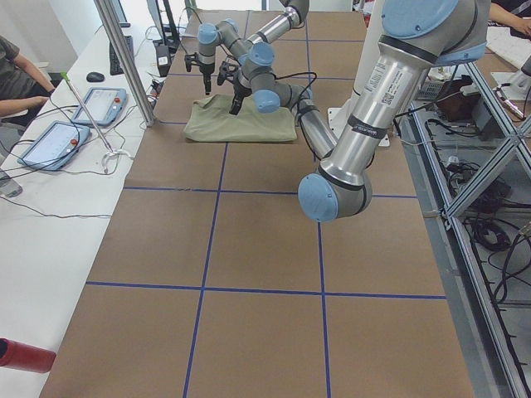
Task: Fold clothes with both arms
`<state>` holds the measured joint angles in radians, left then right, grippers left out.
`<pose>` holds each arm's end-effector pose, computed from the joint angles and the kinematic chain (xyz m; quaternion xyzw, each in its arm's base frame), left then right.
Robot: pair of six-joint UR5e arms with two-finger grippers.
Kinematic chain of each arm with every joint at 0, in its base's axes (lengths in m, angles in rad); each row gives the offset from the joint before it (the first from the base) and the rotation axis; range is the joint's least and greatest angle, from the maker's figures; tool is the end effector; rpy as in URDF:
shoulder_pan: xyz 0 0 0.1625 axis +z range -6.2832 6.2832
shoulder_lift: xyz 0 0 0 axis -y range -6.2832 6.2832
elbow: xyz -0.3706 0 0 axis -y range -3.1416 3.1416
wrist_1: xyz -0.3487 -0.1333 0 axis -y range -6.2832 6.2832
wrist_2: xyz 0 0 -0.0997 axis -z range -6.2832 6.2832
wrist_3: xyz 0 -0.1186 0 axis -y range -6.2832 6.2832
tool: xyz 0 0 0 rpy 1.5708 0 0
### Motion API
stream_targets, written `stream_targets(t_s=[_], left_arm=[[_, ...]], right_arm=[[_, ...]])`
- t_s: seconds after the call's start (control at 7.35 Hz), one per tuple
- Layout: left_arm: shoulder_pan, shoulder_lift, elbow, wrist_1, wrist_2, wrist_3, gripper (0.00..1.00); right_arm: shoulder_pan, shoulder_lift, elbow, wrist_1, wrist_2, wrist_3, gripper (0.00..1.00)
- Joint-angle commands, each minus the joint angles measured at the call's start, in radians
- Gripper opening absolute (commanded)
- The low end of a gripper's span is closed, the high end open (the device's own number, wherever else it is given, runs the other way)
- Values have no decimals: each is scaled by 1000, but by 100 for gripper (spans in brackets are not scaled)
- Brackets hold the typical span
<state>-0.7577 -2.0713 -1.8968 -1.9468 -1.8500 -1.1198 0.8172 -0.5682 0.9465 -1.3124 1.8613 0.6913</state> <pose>0.3350 -0.4554 0.1792 0.2239 0.5262 -0.0469 0.8190 -0.4641 -0.6398 0.2652 0.1414 -0.3079 -0.0745 0.9379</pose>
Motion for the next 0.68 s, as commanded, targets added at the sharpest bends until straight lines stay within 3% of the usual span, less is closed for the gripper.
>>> stream_targets(t_s=[0.0, 0.14, 0.27, 0.54], left_arm=[[0, 0, -1, 0, 0, 0, 99], [0, 0, -2, 0, 0, 0, 99], [0, 0, -2, 0, 2, 0, 99], [-2, 0, -4, 0, 0, 0, 99]], right_arm=[[-35, 20, -35, 67, -43, 19, 55], [-55, 45, -95, 126, -75, 20, 41], [-72, 50, -141, 184, -108, 19, 40], [-72, 57, -160, 189, -122, 19, 34]])
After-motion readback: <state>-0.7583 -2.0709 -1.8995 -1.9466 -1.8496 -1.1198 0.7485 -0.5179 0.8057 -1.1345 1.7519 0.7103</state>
